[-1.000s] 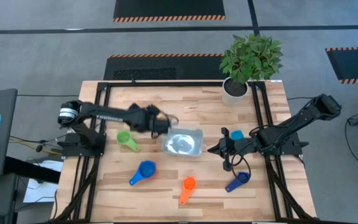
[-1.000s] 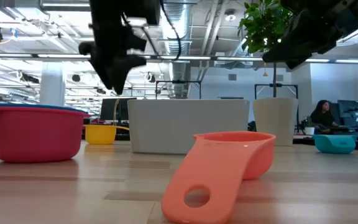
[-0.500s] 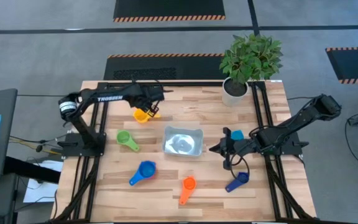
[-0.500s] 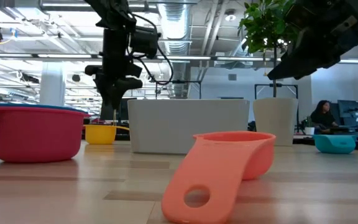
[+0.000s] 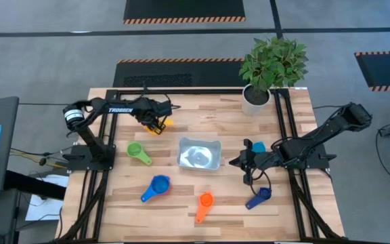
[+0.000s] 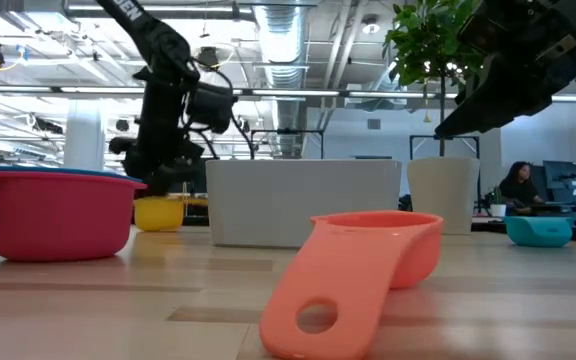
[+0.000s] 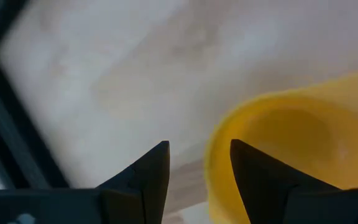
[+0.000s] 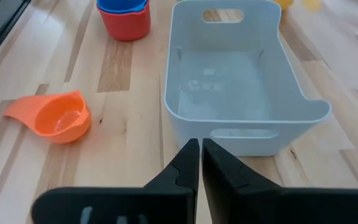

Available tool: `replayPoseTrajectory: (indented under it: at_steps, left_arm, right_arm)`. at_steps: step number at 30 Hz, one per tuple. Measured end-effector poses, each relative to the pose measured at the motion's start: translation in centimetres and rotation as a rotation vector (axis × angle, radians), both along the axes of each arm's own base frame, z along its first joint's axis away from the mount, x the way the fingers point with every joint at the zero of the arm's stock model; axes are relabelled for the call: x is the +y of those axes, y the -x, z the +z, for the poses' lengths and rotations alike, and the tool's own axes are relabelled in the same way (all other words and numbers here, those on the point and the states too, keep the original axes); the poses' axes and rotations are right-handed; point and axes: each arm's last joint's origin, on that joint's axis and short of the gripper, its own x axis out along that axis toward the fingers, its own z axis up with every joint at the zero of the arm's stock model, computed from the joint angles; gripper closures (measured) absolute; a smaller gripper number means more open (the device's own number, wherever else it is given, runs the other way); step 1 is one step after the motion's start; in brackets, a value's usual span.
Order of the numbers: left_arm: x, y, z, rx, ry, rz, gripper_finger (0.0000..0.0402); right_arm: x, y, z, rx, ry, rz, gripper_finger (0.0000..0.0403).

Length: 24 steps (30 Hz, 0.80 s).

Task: Nest measuring cups in basket
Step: Stack the yellow measuring cup on top of the blue measuring cup

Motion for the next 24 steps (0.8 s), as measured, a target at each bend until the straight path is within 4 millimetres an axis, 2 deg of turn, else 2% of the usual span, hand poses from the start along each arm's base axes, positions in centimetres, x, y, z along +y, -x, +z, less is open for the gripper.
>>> replayPoseTrajectory:
  at_steps: [3,10,13,18,20,24]
  left_arm:
    - [-0.2,0.2,-0.9,-0.021,0.025,-0.004,0.0242]
    - [-0.4,0.0,-0.9,-0.012,0.022,-0.080,0.0250]
    - [-0.6,-0.1,-0.9,0.019,0.017,-0.154,0.0281]
    - [-1.1,-0.4,-0.8,0.050,0.016,-0.248,0.0376]
    - [-1.2,-0.6,-0.5,0.051,0.013,-0.283,0.0388]
    - [-2.0,-1.0,0.3,0.132,0.026,-0.412,0.0381]
  right_arm:
    - [0.0,0.0,0.0,0.000,0.001,-0.002,0.0359]
    - [0.0,0.0,0.0,-0.003,0.003,0.000,0.0359]
    - [0.0,0.0,0.0,-0.003,0.004,0.000,0.0362]
    - [0.0,0.0,0.0,-0.003,0.006,0.001,0.0370]
    - [0.0,0.0,0.0,-0.003,0.006,0.001,0.0374]
    - [0.0,0.0,0.0,-0.005,0.006,-0.001,0.0380]
